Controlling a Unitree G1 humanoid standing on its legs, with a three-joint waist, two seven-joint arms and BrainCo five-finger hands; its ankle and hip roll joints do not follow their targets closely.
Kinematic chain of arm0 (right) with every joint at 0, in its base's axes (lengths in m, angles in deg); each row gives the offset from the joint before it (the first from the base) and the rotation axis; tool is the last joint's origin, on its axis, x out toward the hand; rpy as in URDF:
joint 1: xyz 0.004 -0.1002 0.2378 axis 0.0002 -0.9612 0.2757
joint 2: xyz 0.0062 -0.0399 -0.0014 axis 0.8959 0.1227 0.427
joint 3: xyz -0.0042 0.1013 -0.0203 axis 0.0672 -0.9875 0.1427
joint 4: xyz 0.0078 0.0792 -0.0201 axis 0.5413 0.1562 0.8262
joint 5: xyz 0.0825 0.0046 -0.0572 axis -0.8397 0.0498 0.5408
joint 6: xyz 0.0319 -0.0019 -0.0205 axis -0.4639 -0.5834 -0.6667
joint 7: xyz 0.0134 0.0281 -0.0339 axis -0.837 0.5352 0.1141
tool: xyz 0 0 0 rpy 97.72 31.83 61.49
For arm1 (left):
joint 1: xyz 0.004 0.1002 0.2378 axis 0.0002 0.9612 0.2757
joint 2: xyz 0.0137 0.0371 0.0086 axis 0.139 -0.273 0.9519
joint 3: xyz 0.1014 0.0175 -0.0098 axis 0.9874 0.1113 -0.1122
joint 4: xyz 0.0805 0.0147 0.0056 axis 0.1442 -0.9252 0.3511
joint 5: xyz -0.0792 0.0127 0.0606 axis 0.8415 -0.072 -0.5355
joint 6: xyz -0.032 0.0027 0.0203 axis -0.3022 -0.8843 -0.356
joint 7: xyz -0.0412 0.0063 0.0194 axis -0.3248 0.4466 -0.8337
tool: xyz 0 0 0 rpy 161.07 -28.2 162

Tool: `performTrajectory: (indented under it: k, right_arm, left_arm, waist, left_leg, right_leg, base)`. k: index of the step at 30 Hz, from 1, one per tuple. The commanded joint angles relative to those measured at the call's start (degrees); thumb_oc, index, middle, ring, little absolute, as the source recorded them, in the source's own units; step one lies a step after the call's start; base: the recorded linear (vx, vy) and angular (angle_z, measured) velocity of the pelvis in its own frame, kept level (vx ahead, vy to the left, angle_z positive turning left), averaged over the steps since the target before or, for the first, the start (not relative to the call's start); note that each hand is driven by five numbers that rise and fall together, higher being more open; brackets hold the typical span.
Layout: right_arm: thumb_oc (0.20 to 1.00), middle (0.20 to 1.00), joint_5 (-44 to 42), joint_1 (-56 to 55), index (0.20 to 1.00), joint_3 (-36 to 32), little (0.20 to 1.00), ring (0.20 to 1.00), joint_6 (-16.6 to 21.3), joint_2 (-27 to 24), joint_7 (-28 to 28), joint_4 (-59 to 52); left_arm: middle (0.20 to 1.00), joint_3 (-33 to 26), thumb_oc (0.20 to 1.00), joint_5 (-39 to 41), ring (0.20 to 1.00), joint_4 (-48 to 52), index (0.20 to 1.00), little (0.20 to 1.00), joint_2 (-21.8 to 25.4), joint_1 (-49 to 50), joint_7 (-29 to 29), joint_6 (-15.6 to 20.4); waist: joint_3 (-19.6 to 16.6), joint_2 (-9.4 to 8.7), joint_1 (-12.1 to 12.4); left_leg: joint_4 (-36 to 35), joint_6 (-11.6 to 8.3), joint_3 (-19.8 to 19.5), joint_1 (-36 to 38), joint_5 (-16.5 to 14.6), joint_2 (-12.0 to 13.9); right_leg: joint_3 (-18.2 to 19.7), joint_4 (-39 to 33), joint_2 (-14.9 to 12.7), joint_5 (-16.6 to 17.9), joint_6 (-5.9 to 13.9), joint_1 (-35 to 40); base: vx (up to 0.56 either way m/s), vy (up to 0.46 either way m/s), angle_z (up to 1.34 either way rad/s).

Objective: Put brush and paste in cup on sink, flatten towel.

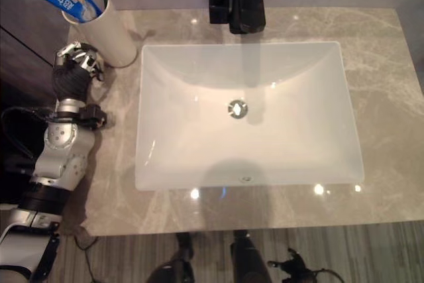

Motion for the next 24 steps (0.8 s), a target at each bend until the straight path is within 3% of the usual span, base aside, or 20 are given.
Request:
performTrajectory:
  k: [1,12,24]
  right_arm:
    - [1.000,1.000,-0.5,-0.3,1.000,1.5,1.000,1.000,0.4,-1.3,-0.2,-0.9]
    - [1.000,1.000,-0.2,-0.3,1.000,2.3,1.000,1.000,0.5,-1.7,-0.6,0.2]
    - [1.000,1.000,-0.6,0.0,1.000,3.1,1.000,1.000,0.8,-1.4,-0.5,0.0]
  left_arm:
    - [0.200,1.6,0.200,0.3,0.200,-4.0,0.200,0.200,5.5,-2.1,0.6,0.6]
    - [0.200,4.5,0.200,-1.6,0.200,-12.4,0.200,0.200,8.4,-8.3,0.9,0.0]
    - [0.200,7.4,0.200,-2.6,0.200,-11.5,0.200,0.200,6.0,-9.8,0.5,0.0]
  waist:
    - [-0.1,-1.07,-1.2]
    - [-0.5,-1.12,-1.8]
    - [-0.7,-1.40,-2.2]
  left_leg:
    - [0.3,-2.13,-3.4,-0.2,0.7,1.2]
    - [0.3,-2.19,-3.4,-0.5,0.7,1.2]
    - [0.3,-2.16,-2.8,-0.9,0.7,1.0]
  right_leg:
    - [-1.6,-0.1,-3.1,-2.5,3.72,2.9]
    - [-1.4,-0.1,-3.3,-2.3,3.95,2.4]
    - [-0.5,-0.1,-3.3,-1.8,4.04,1.6]
  base:
    - [0.00,0.000,0.00]
    - [0.00,0.001,0.00]
    - [0.00,0.003,-0.03]
